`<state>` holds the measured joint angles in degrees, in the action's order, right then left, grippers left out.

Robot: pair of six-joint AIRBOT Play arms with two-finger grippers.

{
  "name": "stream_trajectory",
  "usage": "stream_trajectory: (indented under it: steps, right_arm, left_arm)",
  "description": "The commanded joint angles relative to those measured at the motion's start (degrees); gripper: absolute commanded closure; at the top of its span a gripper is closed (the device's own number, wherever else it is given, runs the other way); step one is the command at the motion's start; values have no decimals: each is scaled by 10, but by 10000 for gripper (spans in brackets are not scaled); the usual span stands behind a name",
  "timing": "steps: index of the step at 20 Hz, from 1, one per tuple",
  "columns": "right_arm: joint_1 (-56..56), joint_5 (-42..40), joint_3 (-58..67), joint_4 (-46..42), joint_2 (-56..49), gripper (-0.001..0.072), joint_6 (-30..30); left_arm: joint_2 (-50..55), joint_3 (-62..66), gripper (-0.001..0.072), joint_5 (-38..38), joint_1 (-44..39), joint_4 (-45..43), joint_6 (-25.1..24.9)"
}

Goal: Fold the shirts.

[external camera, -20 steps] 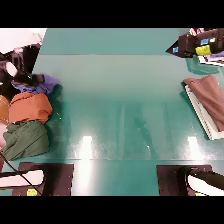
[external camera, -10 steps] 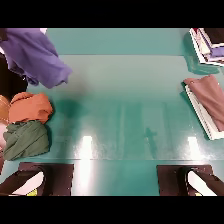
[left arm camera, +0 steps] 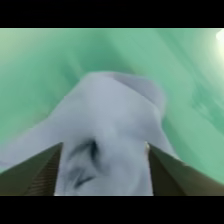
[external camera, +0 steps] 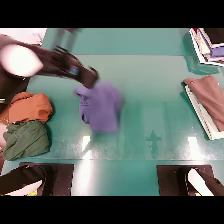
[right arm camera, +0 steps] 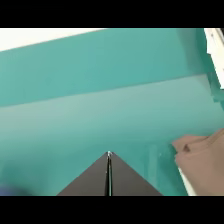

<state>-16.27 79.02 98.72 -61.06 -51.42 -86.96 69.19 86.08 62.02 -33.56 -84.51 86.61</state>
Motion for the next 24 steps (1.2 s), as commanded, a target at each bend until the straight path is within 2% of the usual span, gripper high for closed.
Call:
stream_trajectory:
  steps: [1,3,5,9,12,15,17,22,23,24]
  right_arm:
    - [30,29,0,0,-17,696,0]
    - [62,56,0,0,-38,696,0]
    - [96,73,0,-1,-61,696,0]
    - [161,70,0,-1,-105,696,0]
    - [196,69,0,-1,-137,696,0]
    - [213,67,0,-1,-158,696,0]
    - [214,58,0,-2,-160,696,0]
    - [207,53,0,-5,-150,696,0]
    - [207,55,0,-5,-148,696,0]
    - [207,54,0,-5,-148,696,0]
  left_arm:
    - [43,-19,86,-58,-29,-30,45]
    - [41,-19,86,-20,27,-69,72]
    - [41,-35,86,22,97,-63,93]
    - [41,-165,86,-3,178,19,91]
    - [42,-274,86,-52,182,64,87]
    - [45,-333,86,-92,182,132,56]
    - [49,-349,86,-94,182,164,28]
    - [49,-370,88,-90,181,165,19]
    - [49,-374,125,-87,181,165,19]
    - [49,-376,266,-84,181,165,18]
